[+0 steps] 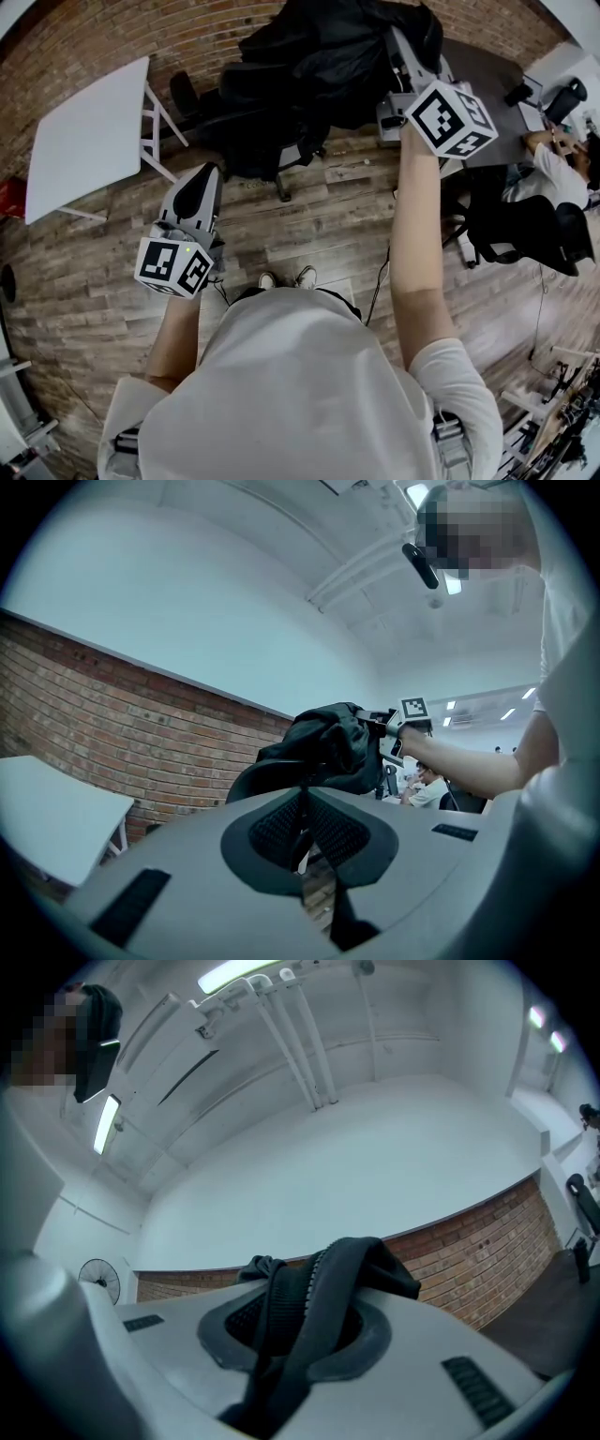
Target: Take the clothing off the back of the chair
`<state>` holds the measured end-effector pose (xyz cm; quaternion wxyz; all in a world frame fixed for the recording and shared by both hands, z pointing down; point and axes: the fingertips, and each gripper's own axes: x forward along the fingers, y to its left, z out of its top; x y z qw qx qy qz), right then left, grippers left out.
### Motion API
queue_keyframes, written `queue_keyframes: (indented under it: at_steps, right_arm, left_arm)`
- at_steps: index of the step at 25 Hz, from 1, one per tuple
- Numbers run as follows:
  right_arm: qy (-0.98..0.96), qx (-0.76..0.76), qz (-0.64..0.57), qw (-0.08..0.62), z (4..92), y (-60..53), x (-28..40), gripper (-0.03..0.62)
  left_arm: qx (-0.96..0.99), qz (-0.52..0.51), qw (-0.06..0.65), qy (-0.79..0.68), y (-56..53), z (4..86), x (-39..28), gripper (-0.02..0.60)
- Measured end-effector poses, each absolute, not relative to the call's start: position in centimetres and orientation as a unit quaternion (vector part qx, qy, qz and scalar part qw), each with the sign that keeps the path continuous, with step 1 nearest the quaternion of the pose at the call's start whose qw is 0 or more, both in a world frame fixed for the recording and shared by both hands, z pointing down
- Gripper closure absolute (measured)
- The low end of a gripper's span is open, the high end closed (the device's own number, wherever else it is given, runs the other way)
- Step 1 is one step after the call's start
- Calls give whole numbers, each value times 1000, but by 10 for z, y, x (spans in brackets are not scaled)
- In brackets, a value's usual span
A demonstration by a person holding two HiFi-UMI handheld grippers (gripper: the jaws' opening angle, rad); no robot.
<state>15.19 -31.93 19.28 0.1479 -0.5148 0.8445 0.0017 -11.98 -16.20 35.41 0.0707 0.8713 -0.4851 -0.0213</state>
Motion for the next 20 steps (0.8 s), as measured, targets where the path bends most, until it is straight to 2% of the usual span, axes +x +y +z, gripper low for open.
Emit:
queue_keyframes:
  at_steps: [20]
  right_arm:
    - [798,-583,38,150,166,-283,232,505]
  left_arm:
    - [890,-21,72,-449,-175,357,-102,543]
